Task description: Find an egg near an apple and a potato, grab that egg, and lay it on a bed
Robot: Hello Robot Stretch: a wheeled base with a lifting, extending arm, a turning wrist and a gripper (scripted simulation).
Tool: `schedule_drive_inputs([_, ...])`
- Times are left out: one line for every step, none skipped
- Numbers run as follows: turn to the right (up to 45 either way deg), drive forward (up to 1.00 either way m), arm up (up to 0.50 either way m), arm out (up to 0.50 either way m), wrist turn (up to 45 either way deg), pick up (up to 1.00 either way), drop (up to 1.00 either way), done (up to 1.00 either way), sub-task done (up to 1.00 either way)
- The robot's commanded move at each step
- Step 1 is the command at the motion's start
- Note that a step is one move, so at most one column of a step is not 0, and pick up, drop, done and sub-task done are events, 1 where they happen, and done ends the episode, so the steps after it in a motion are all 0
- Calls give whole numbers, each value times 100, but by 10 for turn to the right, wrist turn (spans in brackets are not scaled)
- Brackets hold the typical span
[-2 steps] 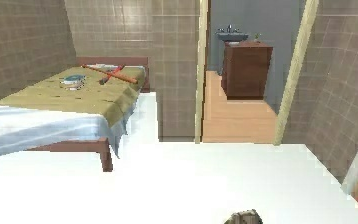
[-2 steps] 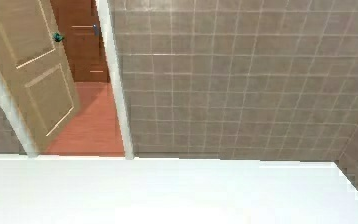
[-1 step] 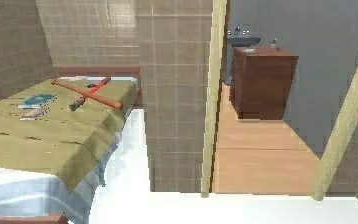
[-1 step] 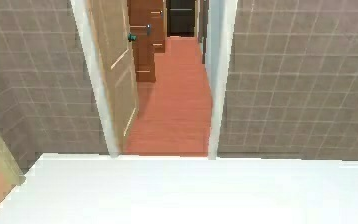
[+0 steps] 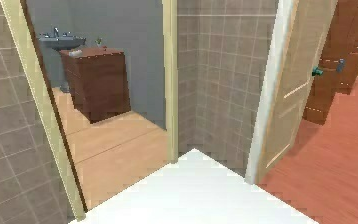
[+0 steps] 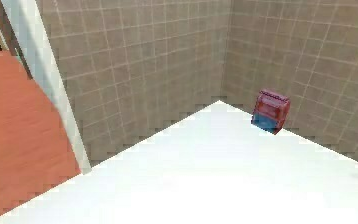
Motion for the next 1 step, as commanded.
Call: schedule_drive_inputs([210, 0, 0, 0, 0, 0, 0, 0, 0])
